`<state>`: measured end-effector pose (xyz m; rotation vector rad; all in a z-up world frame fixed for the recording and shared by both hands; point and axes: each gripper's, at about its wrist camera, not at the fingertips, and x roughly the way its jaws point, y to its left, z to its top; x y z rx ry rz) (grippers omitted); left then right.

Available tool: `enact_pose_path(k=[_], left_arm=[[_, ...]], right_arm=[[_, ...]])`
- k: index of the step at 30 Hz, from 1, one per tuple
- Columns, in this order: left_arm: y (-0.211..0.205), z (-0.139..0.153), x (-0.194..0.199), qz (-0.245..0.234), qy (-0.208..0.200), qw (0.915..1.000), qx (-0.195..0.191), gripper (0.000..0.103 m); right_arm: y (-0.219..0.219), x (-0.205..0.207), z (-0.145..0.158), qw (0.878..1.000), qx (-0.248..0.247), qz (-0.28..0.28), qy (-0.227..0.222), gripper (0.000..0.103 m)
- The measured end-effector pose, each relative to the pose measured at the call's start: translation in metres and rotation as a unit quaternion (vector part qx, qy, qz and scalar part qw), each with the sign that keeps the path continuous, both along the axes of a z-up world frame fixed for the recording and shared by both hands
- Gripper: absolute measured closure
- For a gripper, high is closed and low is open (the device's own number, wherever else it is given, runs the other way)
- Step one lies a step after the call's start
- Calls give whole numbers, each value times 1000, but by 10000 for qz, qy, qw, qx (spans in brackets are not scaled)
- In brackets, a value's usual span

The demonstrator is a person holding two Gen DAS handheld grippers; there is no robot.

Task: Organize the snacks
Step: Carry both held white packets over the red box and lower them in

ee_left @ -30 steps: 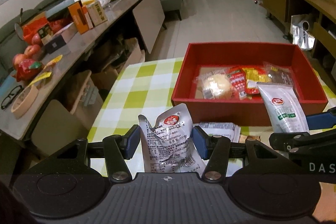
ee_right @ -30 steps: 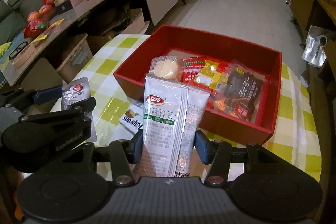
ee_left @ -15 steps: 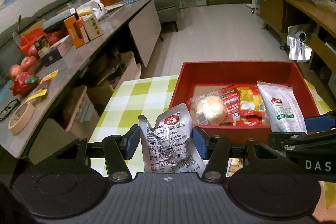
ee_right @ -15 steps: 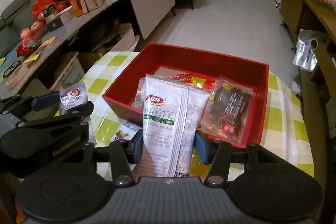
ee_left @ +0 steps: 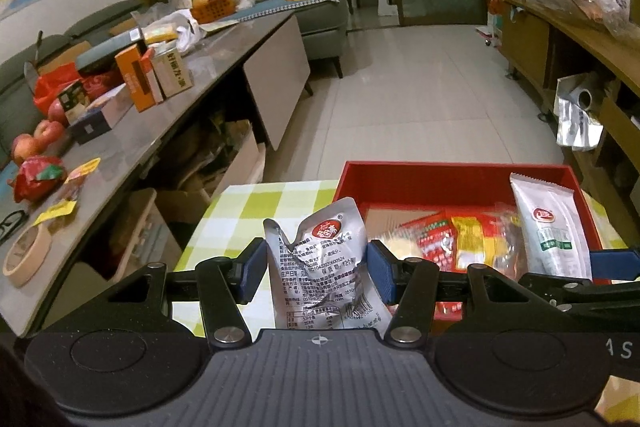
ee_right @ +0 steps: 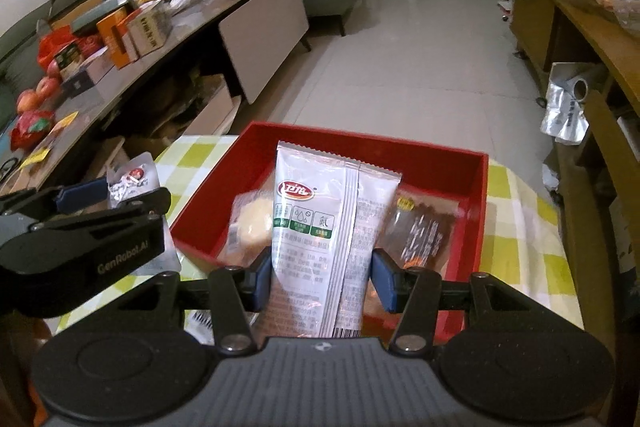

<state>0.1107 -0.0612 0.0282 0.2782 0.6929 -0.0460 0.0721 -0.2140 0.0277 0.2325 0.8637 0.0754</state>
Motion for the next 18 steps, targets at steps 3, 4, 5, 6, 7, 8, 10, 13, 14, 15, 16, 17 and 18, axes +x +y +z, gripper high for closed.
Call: enact_pose_path(k=[3, 4, 5, 6, 7, 8, 10, 13, 14, 15, 16, 17, 18], left_arm=[[-6, -1, 8, -2, 10, 10000, -12, 41], [-8, -2, 11, -3, 10, 10000, -5, 41], [-10, -3, 14, -3, 12, 10000, -1, 41], [-12, -3, 17, -1, 15, 10000, 0, 41], [-14, -5, 20, 8, 24, 10000, 5, 41], [-16, -6, 24, 13, 39, 10000, 13, 41], [-20, -9, 29, 23, 66, 10000, 27, 41], [-24, -13, 36, 48, 99, 9999, 54, 41], [-25, -14, 37, 58, 107, 9999, 50, 41], [-26, -15, 39, 65, 111, 9999, 40, 41], [-26, -15, 41, 68, 116, 9999, 35, 41], [-27, -16, 43, 66, 114, 9999, 36, 41], [-28, -16, 44, 70, 103, 9999, 42, 41]], right_arm=[[-6, 10, -2, 10000, 24, -94, 0, 42], [-8, 13, -4, 9999, 21, -119, 4, 42], [-9, 16, -5, 9999, 6, -138, 15, 42], [-10, 20, -7, 9999, -22, -151, 33, 42], [-11, 23, -8, 9998, -53, -161, 44, 42], [-12, 26, -10, 9998, -80, -175, 54, 42], [-15, 33, -12, 9998, -89, -182, 70, 42], [-16, 41, -16, 9997, -107, -209, 85, 42], [-17, 44, -17, 9996, -120, -223, 97, 42], [-18, 45, -19, 9996, -126, -230, 108, 42], [-18, 47, -20, 9996, -132, -234, 119, 42], [-18, 49, -21, 9995, -145, -235, 126, 42], [-18, 51, -22, 9995, -166, -235, 133, 42]])
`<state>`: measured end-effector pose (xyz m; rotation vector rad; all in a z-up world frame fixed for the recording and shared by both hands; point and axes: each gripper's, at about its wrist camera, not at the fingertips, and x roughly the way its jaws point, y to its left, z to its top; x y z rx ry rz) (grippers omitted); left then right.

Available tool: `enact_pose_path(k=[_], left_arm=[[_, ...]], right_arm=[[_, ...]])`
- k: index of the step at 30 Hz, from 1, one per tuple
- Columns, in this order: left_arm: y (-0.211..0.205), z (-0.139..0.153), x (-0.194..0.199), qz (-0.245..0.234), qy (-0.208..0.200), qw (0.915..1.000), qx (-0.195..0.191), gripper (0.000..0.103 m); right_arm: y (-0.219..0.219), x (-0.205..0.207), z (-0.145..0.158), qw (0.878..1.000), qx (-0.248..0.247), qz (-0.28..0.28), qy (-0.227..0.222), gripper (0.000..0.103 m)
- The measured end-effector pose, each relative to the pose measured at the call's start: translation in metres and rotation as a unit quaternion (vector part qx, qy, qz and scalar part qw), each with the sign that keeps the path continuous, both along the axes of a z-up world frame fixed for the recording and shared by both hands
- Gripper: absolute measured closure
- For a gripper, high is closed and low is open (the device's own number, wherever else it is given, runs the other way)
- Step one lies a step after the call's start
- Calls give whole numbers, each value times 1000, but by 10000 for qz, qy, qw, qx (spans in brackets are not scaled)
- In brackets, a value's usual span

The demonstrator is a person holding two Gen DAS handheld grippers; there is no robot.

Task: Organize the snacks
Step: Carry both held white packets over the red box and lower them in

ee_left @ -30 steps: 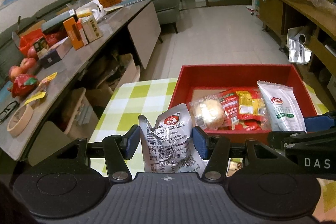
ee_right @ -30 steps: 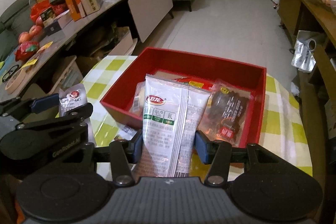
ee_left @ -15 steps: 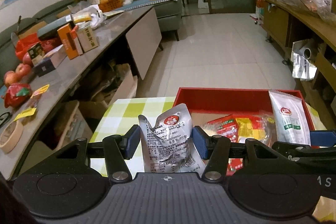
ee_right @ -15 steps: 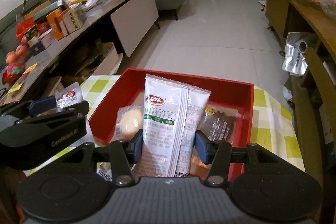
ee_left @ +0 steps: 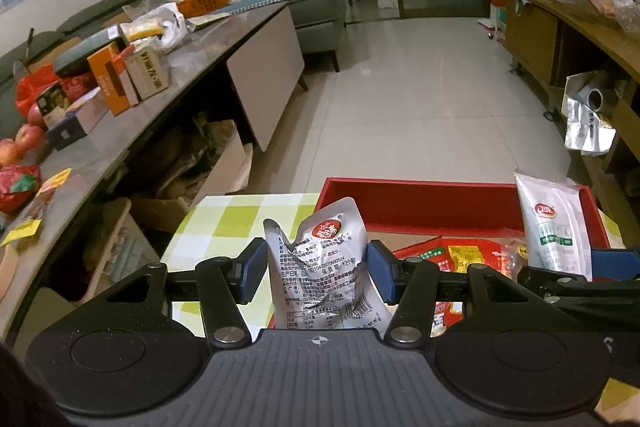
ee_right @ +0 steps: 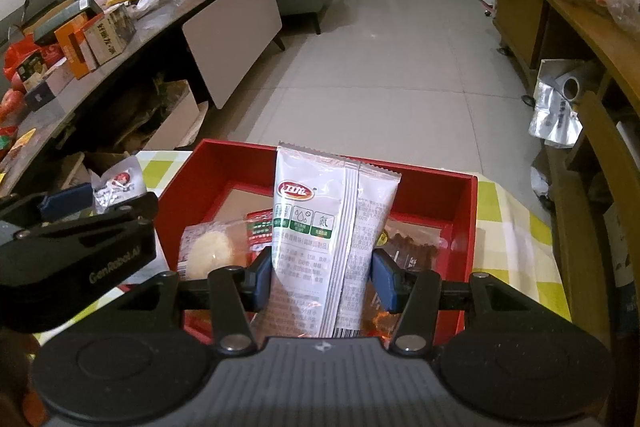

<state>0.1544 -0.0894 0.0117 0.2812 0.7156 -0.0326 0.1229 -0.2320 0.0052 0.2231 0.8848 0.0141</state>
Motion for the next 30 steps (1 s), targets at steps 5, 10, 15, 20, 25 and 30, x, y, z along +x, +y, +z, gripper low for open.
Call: enact_pose_path(k=[5, 10, 15, 20, 25, 30], left_arm=[[-4, -6, 9, 9, 25, 10000, 50, 41], [-7, -14, 16, 31, 91, 9999, 133, 41], [-8, -20, 24, 73, 142, 9997, 162, 41], [-11, -25, 26, 59, 179, 9996, 215, 40], [-12, -28, 28, 53, 208, 9995, 215, 40], [-14, -31, 29, 37, 255, 9994, 239, 38]], right_arm=[[-1, 9, -4, 10000, -31, -21, 1, 42], [-1, 19, -10, 10000, -44, -34, 29, 42], [-1, 27, -17, 10000, -43, -22, 80, 42], [-1, 32, -23, 9999, -68, -24, 138, 42], [-3, 34, -29, 9997, -141, -43, 201, 42], [-5, 35, -32, 9996, -99, -46, 269, 42]])
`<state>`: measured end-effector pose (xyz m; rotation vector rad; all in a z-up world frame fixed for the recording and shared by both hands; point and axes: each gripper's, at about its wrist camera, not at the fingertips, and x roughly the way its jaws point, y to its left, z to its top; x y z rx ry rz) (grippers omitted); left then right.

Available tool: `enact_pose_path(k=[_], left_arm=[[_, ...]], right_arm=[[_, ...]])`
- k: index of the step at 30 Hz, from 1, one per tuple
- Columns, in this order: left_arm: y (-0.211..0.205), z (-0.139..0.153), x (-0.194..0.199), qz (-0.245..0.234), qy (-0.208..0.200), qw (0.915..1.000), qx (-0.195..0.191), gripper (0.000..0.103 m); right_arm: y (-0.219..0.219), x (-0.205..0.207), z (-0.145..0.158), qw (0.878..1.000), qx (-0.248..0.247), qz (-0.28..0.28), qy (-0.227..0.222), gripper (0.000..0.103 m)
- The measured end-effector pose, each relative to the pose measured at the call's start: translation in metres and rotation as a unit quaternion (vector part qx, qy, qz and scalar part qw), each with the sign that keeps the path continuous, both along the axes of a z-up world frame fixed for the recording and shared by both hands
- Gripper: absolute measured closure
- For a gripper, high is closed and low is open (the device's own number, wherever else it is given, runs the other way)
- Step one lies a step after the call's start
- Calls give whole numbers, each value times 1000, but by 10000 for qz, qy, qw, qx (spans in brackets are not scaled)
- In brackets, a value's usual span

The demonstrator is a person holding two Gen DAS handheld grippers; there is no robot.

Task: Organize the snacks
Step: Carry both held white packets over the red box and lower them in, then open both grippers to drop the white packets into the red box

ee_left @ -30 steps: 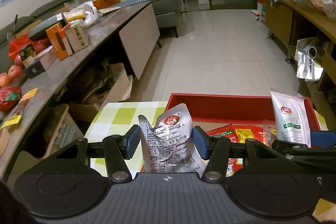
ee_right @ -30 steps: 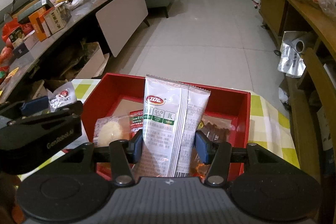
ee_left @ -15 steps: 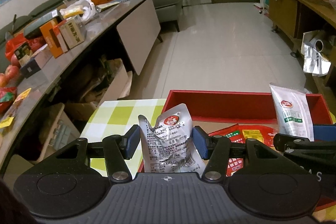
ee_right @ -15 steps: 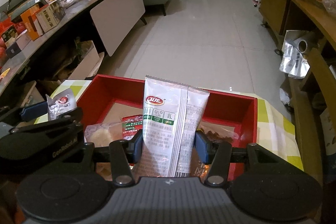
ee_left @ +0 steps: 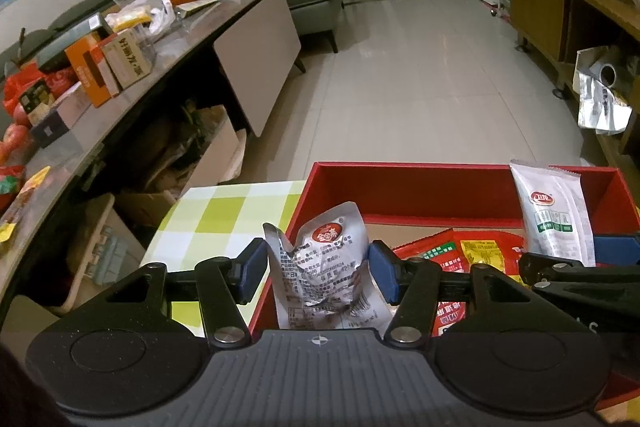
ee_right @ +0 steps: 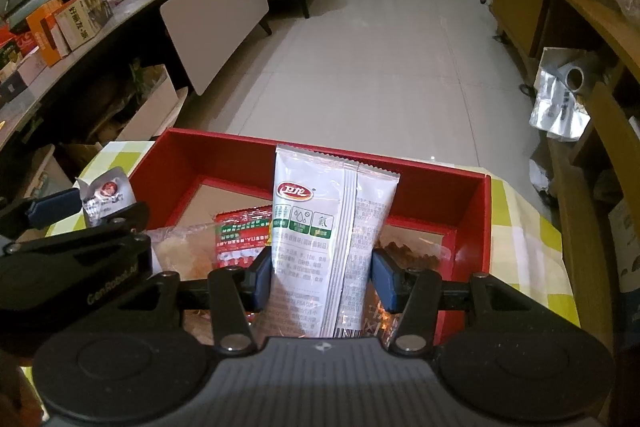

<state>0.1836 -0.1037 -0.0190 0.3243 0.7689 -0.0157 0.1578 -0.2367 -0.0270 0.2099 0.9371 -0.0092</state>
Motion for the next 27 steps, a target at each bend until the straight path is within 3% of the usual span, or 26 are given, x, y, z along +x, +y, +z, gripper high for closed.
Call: enact_pose_path(k=[4, 9, 16, 27], left_arm=[[-1, 0, -1, 8, -21, 10000, 3, 37], [-2, 1, -2, -11, -73, 10000, 53, 27], [-1, 4, -3, -7, -138, 9999, 38, 23], [9, 16, -9, -7, -91, 9999, -125, 17]], right_arm=[[0, 0, -1, 10000, -12, 2, 21, 42], [-2, 1, -2, 10000, -10, -27, 32, 41], [-1, 1, 3, 10000, -58, -42, -69, 34], [4, -15, 18, 9996, -255, 53, -128, 33]])
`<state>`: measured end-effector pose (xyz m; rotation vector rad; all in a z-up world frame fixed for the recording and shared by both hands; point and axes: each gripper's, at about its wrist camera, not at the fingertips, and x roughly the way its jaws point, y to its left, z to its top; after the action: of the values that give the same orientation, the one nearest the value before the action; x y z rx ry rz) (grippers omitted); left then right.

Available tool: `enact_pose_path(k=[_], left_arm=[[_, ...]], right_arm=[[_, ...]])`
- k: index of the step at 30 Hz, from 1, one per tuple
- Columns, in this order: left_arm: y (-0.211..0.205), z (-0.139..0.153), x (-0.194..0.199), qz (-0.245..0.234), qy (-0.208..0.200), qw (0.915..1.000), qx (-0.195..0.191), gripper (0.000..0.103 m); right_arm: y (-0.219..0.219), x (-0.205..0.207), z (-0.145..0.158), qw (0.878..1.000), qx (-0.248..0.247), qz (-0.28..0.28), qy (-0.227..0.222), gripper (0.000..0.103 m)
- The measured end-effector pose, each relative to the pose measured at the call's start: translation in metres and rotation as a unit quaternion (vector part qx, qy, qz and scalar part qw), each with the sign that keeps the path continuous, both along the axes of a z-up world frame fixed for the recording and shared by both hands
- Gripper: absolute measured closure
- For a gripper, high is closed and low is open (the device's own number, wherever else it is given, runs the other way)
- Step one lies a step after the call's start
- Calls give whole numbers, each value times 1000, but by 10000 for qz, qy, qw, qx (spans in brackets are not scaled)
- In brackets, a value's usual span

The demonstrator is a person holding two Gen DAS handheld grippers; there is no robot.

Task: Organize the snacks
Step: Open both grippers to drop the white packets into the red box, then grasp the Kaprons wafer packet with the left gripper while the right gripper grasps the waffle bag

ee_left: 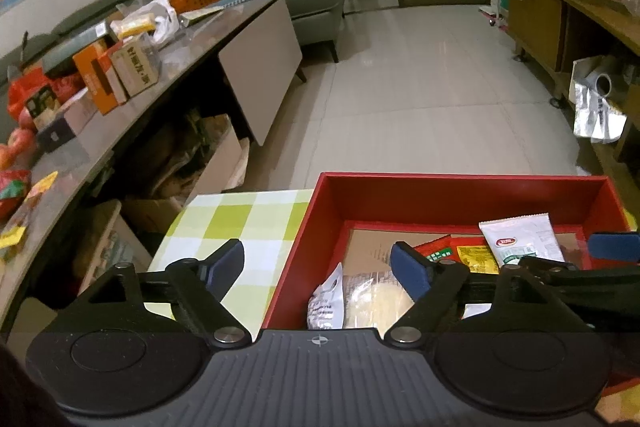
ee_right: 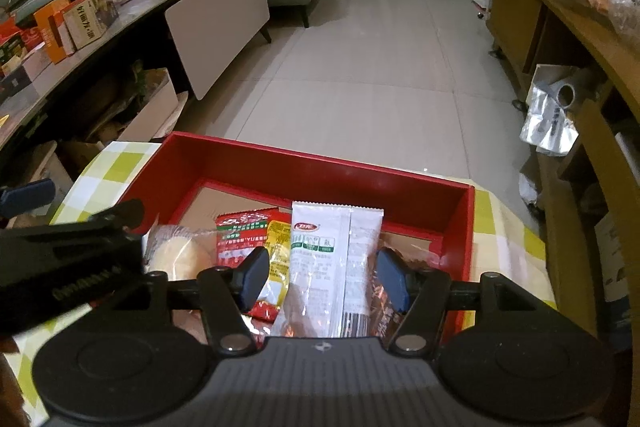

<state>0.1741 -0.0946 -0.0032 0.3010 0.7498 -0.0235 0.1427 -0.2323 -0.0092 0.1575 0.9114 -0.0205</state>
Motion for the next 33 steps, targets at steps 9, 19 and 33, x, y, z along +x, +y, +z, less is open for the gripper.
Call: enact_pose_path(k=[9, 19, 33], left_arm=[[36, 5, -15, 198, 377, 9988, -256, 15], [46, -28, -39, -781, 1586, 9805, -853, 15], [37, -87, -3, -691, 2545, 9593, -1010, 8]], right_arm=[[18, -34, 12, 9988, -211, 432, 38, 32], [26, -76, 15, 9971, -203, 720, 151, 28], [31, -80, 2, 9944, -134, 978, 390, 27]])
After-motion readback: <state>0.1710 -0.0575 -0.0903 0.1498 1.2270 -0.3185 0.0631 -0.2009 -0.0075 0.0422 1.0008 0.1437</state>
